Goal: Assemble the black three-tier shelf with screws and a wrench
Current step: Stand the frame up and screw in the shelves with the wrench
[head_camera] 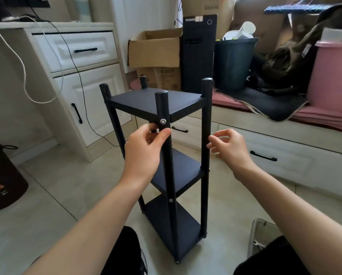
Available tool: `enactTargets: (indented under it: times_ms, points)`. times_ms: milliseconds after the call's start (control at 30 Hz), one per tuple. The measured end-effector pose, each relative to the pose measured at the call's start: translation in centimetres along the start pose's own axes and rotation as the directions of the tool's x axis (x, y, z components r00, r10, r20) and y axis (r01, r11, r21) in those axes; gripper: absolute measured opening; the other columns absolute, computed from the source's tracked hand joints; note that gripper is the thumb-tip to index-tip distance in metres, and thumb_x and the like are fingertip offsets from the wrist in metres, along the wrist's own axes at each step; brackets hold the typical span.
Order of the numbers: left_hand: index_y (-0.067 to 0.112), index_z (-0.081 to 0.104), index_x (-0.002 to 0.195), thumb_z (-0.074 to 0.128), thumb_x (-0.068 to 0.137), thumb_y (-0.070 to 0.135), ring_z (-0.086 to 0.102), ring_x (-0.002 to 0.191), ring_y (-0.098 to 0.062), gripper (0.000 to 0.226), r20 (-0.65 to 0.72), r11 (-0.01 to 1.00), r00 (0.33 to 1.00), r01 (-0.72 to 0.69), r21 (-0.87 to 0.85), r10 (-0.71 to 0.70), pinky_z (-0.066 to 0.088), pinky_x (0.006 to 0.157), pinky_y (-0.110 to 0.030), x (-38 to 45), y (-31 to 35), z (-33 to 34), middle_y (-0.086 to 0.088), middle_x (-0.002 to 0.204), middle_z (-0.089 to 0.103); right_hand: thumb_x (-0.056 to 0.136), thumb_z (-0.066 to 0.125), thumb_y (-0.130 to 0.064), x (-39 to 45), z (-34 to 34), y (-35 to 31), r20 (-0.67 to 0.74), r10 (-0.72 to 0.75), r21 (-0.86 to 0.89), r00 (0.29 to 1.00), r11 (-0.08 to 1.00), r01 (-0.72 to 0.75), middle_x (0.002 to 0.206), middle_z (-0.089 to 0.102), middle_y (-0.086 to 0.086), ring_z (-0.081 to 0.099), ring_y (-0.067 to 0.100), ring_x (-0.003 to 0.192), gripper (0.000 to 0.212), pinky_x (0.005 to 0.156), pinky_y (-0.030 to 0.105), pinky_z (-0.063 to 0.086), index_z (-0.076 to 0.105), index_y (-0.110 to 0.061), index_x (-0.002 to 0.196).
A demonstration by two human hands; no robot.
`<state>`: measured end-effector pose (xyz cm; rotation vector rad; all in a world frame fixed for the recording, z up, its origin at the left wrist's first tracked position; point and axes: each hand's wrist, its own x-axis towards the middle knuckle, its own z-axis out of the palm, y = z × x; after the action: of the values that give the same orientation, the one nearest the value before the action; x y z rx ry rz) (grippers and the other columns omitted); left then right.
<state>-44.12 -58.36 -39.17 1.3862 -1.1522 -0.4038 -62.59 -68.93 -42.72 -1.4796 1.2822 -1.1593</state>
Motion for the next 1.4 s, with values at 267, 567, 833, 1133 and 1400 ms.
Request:
enactTargets:
  times_ms: [267,567,833,1133,1400]
  points:
    - [0.027,0.067,0.103,0.065,0.097,0.028,0.073,0.094,-0.012,0.006,0.102,0.979,0.99,0.11,-0.172,-0.094,0.063,0.078,-0.038,0.4,-0.7,-0.4,0.003,0.094,0.076,0.099,0.056,-0.032,2.4,0.2,1.9,0.212,0.024,-0.085,0.977,0.996,-0.006,0.121,0.062,-0.006,0.059,0.014,0.111,0.043,0.095,0.039,0.049,0.045,-0.032,0.14]
    - [0.028,0.068,0.1,0.062,0.099,0.026,0.072,0.095,-0.011,0.007,0.146,0.98,0.987,0.088,-0.177,-0.062,0.063,0.073,-0.033,0.9,-1.0,-0.1,0.005,0.094,0.075,0.101,0.053,-0.016,2.4,-0.2,1.8,0.218,0.009,0.012,0.976,1.0,-0.012,0.109,0.067,0.007,0.067,0.02,0.098,0.03,0.071,0.032,0.058,0.054,-0.03,0.127]
    - [0.027,0.071,0.11,0.053,0.104,0.024,0.073,0.097,-0.015,0.019,0.21,0.97,0.974,0.128,-0.207,-0.084,0.062,0.076,-0.032,2.7,-1.1,0.0,0.004,0.099,0.077,0.098,0.06,-0.019,0.7,-2.8,1.6,0.148,-0.036,0.004,0.988,0.999,0.036,0.104,0.063,0.002,0.068,0.014,0.089,0.026,0.068,0.03,0.059,0.055,-0.034,0.118]
    - [0.03,0.068,0.117,0.045,0.107,0.03,0.073,0.095,-0.017,0.025,0.252,0.968,0.966,0.117,-0.22,-0.059,0.058,0.072,-0.027,4.0,-3.2,1.7,0.004,0.106,0.075,0.094,0.066,-0.016,-2.8,-4.7,1.4,0.185,0.018,-0.01,0.983,1.0,-0.016,0.104,0.068,0.002,0.072,0.018,0.086,0.023,0.077,0.042,0.062,0.056,-0.033,0.106]
    - [0.037,0.07,0.115,0.047,0.105,0.032,0.069,0.113,-0.019,0.025,0.456,0.952,0.889,0.18,-0.247,-0.05,0.058,0.087,-0.034,5.0,-4.7,0.5,0.001,0.117,0.073,0.091,0.067,-0.008,-4.5,-4.2,1.5,0.106,0.08,-0.041,0.991,0.996,-0.076,0.1,0.07,0.006,0.072,0.023,0.087,0.022,0.08,0.051,0.059,0.058,-0.024,0.103]
